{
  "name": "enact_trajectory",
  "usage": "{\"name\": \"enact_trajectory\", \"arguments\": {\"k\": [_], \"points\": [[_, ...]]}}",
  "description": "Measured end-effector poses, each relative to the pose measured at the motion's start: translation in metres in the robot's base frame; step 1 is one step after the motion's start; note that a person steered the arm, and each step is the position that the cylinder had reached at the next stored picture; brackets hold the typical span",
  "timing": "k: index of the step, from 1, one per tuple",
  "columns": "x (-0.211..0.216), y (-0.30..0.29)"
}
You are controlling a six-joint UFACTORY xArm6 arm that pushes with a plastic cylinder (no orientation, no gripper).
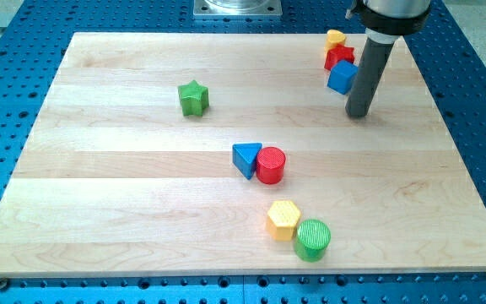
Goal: Move the triangle and red circle to the bottom of the cube
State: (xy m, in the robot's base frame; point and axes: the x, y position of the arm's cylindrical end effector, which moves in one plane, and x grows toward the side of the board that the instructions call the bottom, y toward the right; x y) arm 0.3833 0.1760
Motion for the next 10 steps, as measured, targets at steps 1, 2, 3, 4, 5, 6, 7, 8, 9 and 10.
{"name": "enact_trajectory", "arguments": {"k": [1,2,3,4,5,6,7,8,9,10], "points": [[0.000,0.000],[0.006,-0.011],[0.050,-0.030],[0.113,-0.037],[0.152,-0.143],[0.119,-0.172],[0.088,-0.093],[0.091,-0.115],[0.130,-0.164],[0.106,-0.190]]}}
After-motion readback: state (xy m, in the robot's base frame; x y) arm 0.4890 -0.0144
